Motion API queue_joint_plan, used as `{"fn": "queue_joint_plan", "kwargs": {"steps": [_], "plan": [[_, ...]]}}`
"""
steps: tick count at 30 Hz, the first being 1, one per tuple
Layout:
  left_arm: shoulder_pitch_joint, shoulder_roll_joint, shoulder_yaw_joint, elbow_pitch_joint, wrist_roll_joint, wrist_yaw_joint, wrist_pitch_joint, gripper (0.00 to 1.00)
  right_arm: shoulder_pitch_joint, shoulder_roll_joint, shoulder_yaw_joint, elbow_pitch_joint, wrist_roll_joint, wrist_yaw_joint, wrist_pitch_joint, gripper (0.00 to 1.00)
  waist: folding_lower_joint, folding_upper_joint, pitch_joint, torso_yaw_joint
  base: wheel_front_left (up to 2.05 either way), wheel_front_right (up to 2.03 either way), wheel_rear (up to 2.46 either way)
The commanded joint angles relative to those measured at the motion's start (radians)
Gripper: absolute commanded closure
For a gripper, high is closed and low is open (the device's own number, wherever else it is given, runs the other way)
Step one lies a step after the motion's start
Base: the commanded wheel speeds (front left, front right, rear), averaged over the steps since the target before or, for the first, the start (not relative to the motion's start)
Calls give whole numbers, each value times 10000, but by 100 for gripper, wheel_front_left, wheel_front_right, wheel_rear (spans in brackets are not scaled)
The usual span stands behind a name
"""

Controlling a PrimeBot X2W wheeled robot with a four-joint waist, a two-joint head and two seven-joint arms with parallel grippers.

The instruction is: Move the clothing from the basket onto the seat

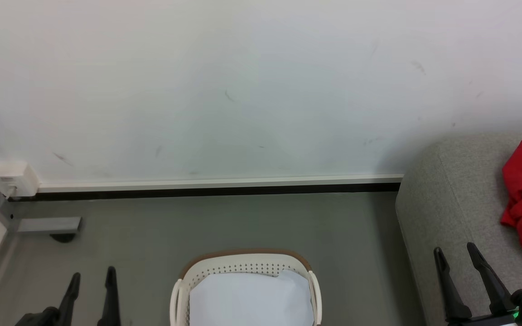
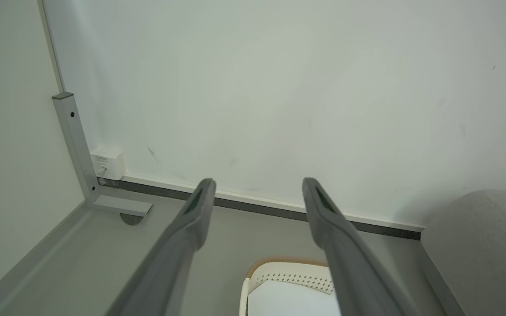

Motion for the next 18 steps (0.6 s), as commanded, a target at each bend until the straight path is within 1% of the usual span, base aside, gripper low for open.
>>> {"fn": "queue_joint_plan", "kwargs": {"steps": [1, 14, 15, 18], "plan": [[32, -42, 81, 35, 183, -54, -3, 0, 14, -16, 11, -15, -45, -23, -30, 0, 0, -1, 9, -13, 0, 0, 0], [-164, -364, 500, 107, 580, -434, -3, 0, -195, -61, 100, -9, 62, -23, -31, 0, 0, -1, 53, -9, 0, 0, 0], [-83, -353, 443, 98, 497, -422, 3, 100, -77, -10, 107, 2, 25, 0, 0, 100, 0, -1, 54, -8, 0, 0, 0], [50, -411, 395, 351, 473, -416, 21, 100, 96, 59, 154, 216, 37, 2, 24, 100, 0, -1, 55, -7, 0, 0, 0]]}}
